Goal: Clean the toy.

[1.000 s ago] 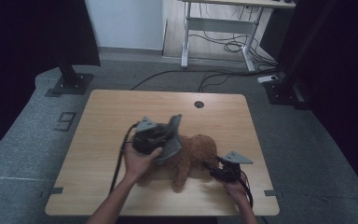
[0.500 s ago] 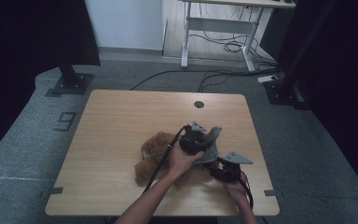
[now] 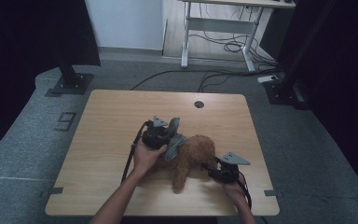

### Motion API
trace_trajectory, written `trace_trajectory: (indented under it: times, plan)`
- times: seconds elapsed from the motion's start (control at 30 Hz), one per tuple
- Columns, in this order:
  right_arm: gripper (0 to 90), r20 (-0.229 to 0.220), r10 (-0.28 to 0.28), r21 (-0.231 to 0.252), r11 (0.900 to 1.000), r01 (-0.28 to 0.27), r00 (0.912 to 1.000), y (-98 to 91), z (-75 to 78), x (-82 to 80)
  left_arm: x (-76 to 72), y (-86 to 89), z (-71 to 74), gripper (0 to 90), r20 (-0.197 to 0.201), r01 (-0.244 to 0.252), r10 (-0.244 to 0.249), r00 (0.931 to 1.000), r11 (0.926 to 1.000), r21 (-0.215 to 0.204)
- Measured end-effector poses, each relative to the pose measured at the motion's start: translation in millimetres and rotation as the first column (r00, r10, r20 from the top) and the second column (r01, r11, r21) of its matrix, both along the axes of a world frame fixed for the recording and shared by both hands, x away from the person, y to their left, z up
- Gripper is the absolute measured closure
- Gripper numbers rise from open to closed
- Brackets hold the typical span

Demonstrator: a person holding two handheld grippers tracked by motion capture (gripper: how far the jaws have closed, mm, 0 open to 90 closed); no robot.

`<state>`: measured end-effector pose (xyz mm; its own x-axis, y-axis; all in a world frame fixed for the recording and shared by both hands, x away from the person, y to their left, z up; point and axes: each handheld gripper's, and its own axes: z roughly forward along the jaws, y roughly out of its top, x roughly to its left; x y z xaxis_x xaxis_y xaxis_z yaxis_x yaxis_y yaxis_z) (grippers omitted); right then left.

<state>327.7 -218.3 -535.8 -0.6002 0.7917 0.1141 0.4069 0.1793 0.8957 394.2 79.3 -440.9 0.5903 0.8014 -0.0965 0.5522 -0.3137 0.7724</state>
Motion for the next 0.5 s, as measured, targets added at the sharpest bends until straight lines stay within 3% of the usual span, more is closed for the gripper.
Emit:
trace_trajectory:
  times: [0.27, 0.43, 0.5]
  plan:
    - [50.6, -0.005, 0.006, -0.009, 0.9999, -0.006, 1.0000, 2.6, -1.0, -0.5, -5.2, 39.3, -8.7, 78.0, -0.016, -0.056, 0.055, 0.9984, 0.9965, -0.063]
    - [50.7, -0.012, 0.007, -0.007, 1.0000, -0.007, 0.9999, 0.9, -1.9, 0.1, -7.3, 62.6, -18.7, 78.2, -0.036, -0.106, 0.104, 0.9939, 0.9930, -0.051]
    - [50.7, -0.015, 0.004, -0.002, 1.0000, -0.004, 0.9999, 0.1, -2.5, 0.5, -9.9, 72.5, -29.8, 78.2, -0.058, -0.120, 0.117, 0.9914, 0.9918, -0.044]
